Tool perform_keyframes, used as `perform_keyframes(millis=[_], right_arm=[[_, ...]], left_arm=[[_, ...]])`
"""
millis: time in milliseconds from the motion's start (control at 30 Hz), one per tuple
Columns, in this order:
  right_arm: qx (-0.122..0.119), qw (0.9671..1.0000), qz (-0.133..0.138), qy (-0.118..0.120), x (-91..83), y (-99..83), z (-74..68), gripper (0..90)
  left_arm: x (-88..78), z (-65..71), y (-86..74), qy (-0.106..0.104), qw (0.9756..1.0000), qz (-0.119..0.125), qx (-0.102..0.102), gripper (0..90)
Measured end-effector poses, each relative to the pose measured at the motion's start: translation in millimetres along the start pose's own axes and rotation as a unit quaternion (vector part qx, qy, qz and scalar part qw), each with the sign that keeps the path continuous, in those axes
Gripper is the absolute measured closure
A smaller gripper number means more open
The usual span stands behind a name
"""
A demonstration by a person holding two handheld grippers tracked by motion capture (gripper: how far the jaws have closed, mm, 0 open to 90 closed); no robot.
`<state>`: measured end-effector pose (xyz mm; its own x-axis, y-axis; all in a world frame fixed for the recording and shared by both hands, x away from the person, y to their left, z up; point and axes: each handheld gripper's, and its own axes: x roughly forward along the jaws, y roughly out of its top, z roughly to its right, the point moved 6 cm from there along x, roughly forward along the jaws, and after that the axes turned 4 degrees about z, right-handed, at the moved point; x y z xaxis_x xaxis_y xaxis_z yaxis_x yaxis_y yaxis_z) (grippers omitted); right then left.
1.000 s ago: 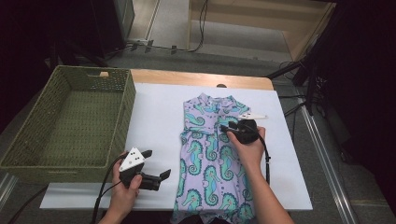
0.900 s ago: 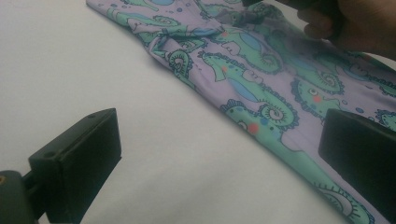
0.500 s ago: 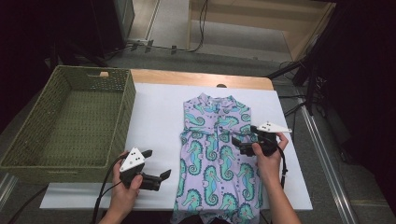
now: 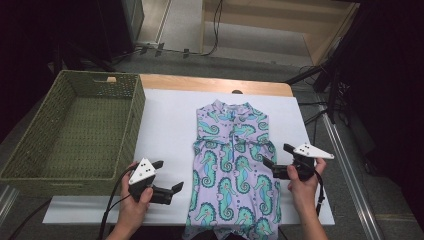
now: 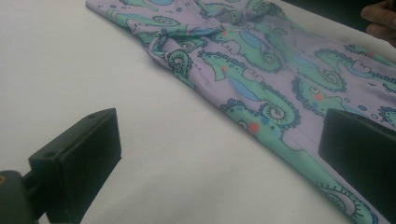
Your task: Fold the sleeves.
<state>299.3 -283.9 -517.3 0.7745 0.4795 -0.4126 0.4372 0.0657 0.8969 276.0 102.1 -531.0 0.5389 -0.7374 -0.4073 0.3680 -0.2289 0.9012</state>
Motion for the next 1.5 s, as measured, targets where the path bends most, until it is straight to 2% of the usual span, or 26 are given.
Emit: perform_keyframes(millis=[467, 800, 1067, 1167, 1367, 1500], right_arm=[[0.006, 0.9996, 0.006, -0.028, -36.7, -24.5, 18.9, 0.0], [0.013, 0.9993, 0.012, -0.032, -51.6, -39.3, 26.8, 0.0], [0.014, 0.9986, 0.012, -0.049, -65.1, -48.6, 37.4, 0.0], [0.015, 0.9982, 0.01, -0.057, -67.3, -53.5, 42.1, 0.0], [0.009, 0.9986, 0.012, -0.05, -63.4, -56.2, 41.1, 0.0], [0.024, 0.9986, 0.022, -0.041, -65.9, -56.0, 43.0, 0.0]], left_arm=[[0.0, 0.5, 0.1, 0.001, 1.0, 0.002, 0.004, 0.0], [0.3, 0.7, 0.2, 0.007, 0.9999, 0.001, 0.008, 0.0], [0.0, 0.0, 1.9, 0.009, 0.9999, 0.003, 0.008, 0.0], [-0.5, -0.2, 2.6, 0.01, 0.9999, 0.005, 0.011, 0.0], [-0.1, 2.0, 7.8, 0.011, 0.9997, 0.005, 0.024, 0.0], [2.2, 4.5, 16.1, 0.005, 0.9996, 0.011, 0.027, 0.0]])
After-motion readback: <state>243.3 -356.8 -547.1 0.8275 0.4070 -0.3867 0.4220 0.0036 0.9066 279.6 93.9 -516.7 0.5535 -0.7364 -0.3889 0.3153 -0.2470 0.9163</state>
